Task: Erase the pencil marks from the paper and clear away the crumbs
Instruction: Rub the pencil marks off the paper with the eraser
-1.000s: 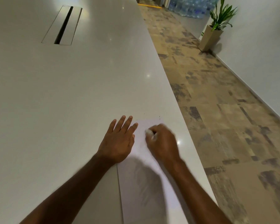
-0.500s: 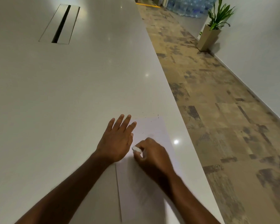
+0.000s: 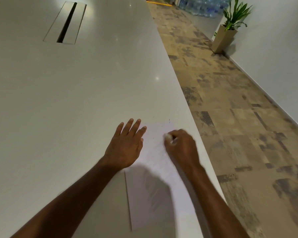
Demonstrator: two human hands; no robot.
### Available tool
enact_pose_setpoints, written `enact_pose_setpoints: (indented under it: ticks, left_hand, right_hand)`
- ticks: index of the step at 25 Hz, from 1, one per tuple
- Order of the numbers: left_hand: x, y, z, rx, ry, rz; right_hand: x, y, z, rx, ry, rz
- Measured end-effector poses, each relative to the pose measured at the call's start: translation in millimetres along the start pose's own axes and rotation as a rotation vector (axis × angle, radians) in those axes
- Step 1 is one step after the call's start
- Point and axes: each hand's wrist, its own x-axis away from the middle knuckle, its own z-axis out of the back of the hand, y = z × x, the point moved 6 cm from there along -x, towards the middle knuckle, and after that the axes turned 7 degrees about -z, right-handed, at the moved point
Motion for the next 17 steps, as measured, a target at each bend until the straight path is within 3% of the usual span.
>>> enact_pose_setpoints:
  ticks: [2,6,7,11,13,15,17]
  left_hand:
    - [0.7,-0.1,1.2,0.002,0.004,0.001]
    - [-0.5,1.5,0.2,0.0,-0.007,-0.002]
    - [-0.9,1.3,0.7,0.002,-0.002,-0.004]
    - [0.9,0.4,0.8,0.009,0.011,0.005]
    - [0.5,0.5,1.5,0.014,0.016,0.004]
    - [0.2,1.5,0.6,0.016,0.007,-0.006]
    - [0.3,1.5,0.9,0.016,0.017,-0.012]
  right_hand:
    - [-10.5,3.9,10.1,0.009,0.068,-0.046]
    - [69.5,-36.1,-28.8,-0.042,-0.277,0.239]
    - [60.6,-30.9,-25.5,-0.032,-0.265,0.216]
    - [-11.6,2.4,11.1,0.0,0.04,-0.033]
    - [17.2,-16.3,-2.9,-0.006,-0.043,0.054]
    - [73.9,-42.4,-29.4,-0.035,-0.253,0.216]
    - [70.7,-36.7,-25.6,-0.033,-0.271,0.225]
